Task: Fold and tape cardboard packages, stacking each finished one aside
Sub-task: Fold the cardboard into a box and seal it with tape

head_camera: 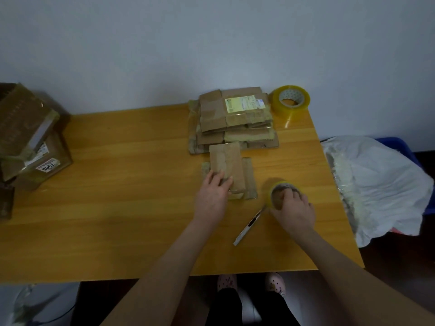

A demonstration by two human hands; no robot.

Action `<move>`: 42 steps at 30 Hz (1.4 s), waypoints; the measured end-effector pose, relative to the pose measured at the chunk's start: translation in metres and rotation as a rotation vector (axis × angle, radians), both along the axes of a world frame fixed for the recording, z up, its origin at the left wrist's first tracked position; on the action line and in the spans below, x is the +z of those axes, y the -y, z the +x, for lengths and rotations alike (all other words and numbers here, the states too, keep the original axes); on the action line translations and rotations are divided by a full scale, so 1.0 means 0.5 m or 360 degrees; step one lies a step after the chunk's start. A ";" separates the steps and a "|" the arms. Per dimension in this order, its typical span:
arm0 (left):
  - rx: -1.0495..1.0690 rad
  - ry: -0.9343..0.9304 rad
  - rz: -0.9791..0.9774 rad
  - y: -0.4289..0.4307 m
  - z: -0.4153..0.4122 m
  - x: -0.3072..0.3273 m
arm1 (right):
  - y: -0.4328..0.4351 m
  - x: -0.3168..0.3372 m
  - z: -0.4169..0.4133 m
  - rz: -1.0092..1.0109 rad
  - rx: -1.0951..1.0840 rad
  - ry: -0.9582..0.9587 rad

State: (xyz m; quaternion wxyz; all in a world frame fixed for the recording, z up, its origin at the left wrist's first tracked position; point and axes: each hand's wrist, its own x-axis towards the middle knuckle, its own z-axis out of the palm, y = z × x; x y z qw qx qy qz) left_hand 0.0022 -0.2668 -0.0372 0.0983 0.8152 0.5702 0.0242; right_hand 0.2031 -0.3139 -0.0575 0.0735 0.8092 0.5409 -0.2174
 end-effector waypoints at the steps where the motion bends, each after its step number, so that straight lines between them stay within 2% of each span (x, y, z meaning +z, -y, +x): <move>1: 0.0016 -0.0002 -0.0004 0.002 0.006 0.000 | 0.004 -0.004 0.004 -0.0064 0.0062 0.0058; 4: 0.0034 0.0017 -0.0017 0.002 0.011 -0.005 | 0.009 -0.010 0.013 -0.0107 0.0232 0.0143; 6: 0.0055 0.0027 -0.0028 -0.001 0.008 -0.003 | 0.011 -0.005 0.018 -0.0030 0.0223 0.0095; 10: 0.0051 0.0007 -0.0031 0.005 0.012 0.008 | 0.009 0.016 0.038 0.0277 0.0051 -0.0111; 21: -0.0015 -0.0084 0.0095 0.039 0.042 0.048 | -0.010 0.063 0.072 0.0719 -0.0153 -0.0904; 23: 0.0045 0.0198 0.0205 0.036 0.054 0.072 | -0.015 0.084 0.072 0.0799 -0.0127 -0.1038; 25: 0.0254 0.0588 0.0236 0.012 0.075 0.110 | -0.022 0.109 0.073 0.0827 -0.0031 -0.1162; 28: 0.0566 0.1184 -0.0141 -0.033 0.101 0.175 | -0.031 0.153 0.075 0.0817 0.0203 -0.1344; 30: 0.0626 0.1466 -0.0366 -0.048 0.103 0.202 | -0.035 0.183 0.077 0.0750 0.0319 -0.1433; 34: 0.0705 0.1674 -0.0334 -0.034 0.103 0.209 | -0.034 0.232 0.074 0.0626 0.0461 -0.1534; 37: 0.0831 0.1723 -0.0317 -0.012 0.112 0.204 | -0.034 0.250 0.064 0.0521 0.0550 -0.1553; 40: 0.0967 0.1691 -0.0289 0.010 0.102 0.200 | -0.036 0.249 0.062 0.0514 0.0602 -0.1408; 42: 0.1084 0.1726 -0.0270 0.026 0.093 0.191 | -0.042 0.247 0.068 0.0539 0.0638 -0.1169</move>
